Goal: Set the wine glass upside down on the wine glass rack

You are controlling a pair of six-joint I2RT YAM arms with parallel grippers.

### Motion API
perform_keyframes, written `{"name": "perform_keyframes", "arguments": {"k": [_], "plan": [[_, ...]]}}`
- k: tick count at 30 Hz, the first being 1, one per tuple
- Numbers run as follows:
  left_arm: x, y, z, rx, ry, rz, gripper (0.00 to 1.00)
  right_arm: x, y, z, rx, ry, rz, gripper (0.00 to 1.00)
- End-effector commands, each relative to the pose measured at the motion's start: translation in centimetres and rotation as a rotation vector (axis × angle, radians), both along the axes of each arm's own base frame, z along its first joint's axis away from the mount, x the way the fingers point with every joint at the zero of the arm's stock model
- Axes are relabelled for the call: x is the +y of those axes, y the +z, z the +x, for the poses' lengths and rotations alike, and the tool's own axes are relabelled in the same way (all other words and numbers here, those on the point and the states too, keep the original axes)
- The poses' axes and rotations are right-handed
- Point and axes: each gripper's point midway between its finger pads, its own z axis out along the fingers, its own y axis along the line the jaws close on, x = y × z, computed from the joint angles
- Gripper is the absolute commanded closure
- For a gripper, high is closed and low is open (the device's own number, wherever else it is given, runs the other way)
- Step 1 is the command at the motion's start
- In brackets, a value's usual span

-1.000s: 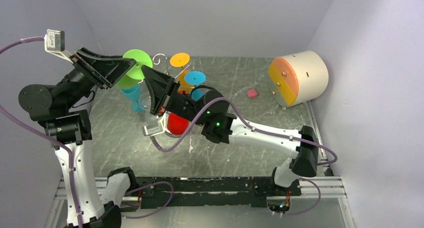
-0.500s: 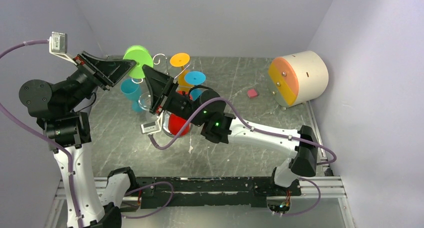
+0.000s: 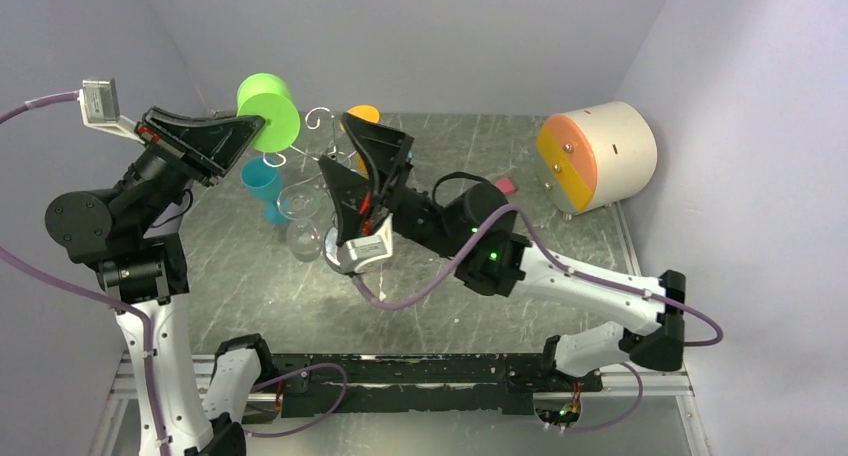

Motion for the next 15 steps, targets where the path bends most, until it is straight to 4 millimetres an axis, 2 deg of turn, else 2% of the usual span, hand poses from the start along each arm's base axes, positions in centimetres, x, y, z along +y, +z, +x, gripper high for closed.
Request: {"name": "perform_keyframes", "arguments": {"k": [1, 7, 12, 13, 15], "plan": [[1.0, 0.0, 1.7, -0.036, 0.063, -0.028, 0.93, -1.4, -1.1, -1.3, 0.227, 0.152, 0.075, 0.00], [2.4, -2.1, 6.1, 0.014, 0.120, 0.011, 0.93, -3.9, -3.2, -2.6, 0.421, 0.273, 0.185, 0.00], [3.3, -3.2, 9.0, 0.033, 0.147, 0.039, 0.93, -5.4, -5.5, -3.8, 0.613, 0.366, 0.197, 0.00], [3.4, -3.7, 9.6, 0.049, 0.147, 0.042, 0.93, -5.9, -5.4, -4.2, 0.650, 0.393, 0.219, 0.00], [3.7, -4.7, 10.6, 0.074, 0.147, 0.041, 0.93, -6.8, -6.7, -4.7, 0.713, 0.427, 0.240, 0.00]]}}
